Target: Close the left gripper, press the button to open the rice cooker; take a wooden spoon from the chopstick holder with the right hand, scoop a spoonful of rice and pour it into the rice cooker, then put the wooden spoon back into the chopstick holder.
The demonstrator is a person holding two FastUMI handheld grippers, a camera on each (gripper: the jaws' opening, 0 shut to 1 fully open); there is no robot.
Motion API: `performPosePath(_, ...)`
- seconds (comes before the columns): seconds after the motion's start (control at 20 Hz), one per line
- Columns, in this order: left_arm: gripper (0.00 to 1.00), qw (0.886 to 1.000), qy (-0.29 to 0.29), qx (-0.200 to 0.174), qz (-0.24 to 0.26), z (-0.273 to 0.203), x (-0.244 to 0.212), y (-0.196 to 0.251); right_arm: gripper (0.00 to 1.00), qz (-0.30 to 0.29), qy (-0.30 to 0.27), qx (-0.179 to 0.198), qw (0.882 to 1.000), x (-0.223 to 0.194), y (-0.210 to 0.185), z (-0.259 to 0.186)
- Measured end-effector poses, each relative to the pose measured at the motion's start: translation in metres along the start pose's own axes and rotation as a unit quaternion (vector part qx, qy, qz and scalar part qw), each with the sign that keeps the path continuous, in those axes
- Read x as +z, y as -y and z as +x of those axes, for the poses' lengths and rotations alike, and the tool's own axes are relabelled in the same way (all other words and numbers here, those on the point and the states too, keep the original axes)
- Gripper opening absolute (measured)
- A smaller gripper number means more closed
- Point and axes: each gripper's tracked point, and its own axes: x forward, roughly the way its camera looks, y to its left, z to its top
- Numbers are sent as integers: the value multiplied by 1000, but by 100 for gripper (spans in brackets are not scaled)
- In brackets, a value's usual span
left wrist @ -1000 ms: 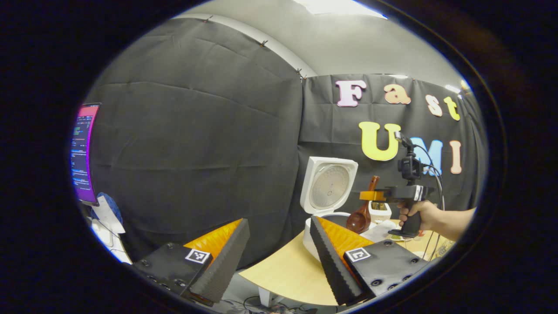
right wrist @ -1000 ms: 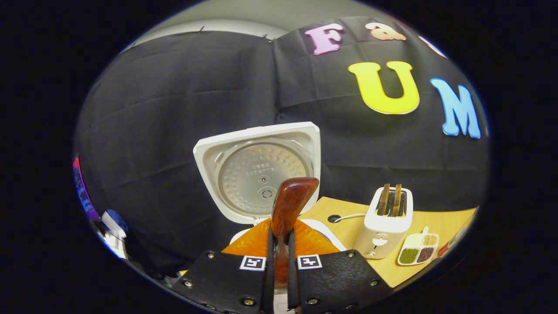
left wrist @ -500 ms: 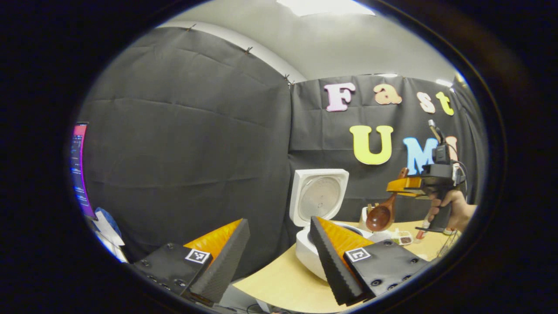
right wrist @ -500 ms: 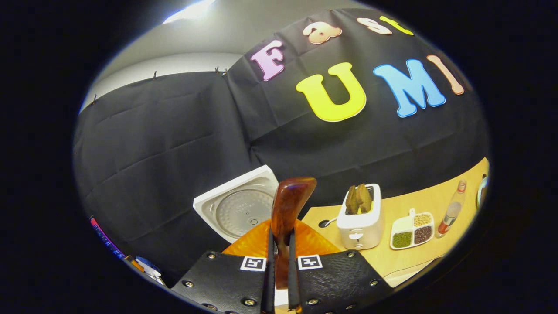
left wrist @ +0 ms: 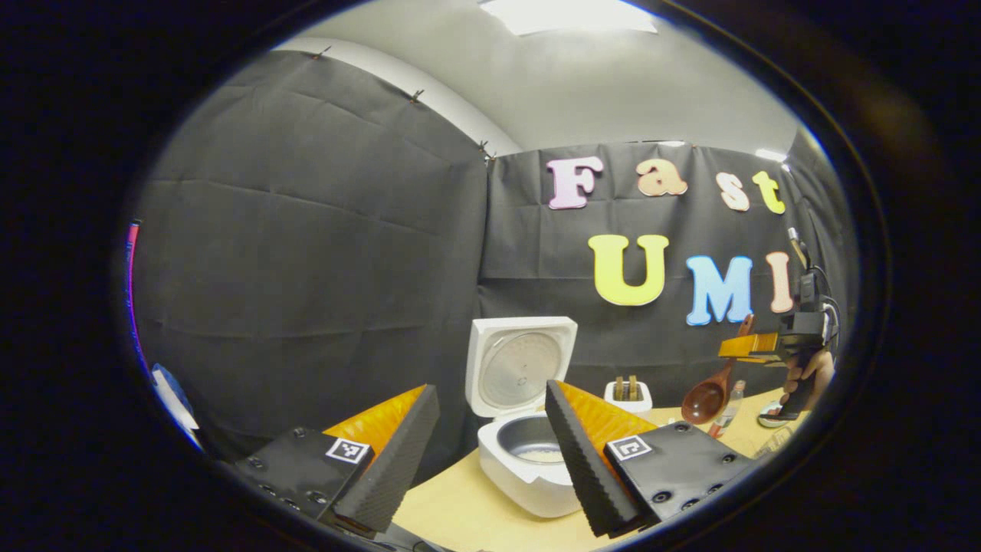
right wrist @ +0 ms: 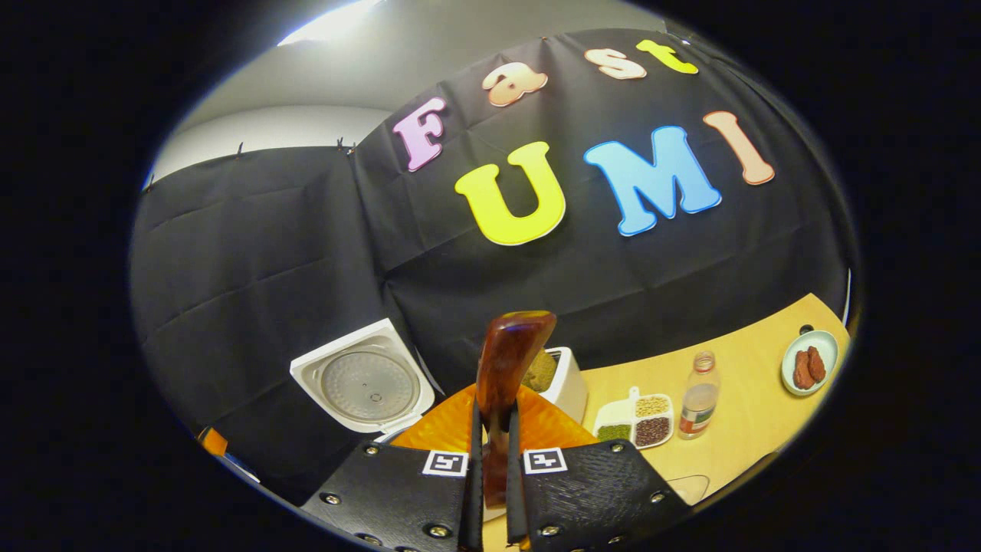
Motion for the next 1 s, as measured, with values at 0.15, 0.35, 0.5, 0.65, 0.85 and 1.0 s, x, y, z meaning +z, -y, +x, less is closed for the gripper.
performPosePath(0.15,99,1000,10,-14,4,1,10,25,12,7,14,-22,1000,14,32,-21)
performPosePath(0.35,99,999,25,-27,7,0,24,57,12,-1,32,-63,997,27,83,-54)
performPosePath(0.5,99,998,35,-44,7,-2,31,85,12,-2,34,-90,995,31,121,-74)
performPosePath(0.65,99,998,37,-58,1,-8,32,111,12,0,35,-117,993,32,158,-99)
performPosePath(0.85,96,997,37,-74,0,-13,34,146,12,-1,35,-151,988,29,205,-128)
performPosePath(1.0,99,996,40,-86,4,-20,37,170,12,5,29,-174,984,22,236,-146)
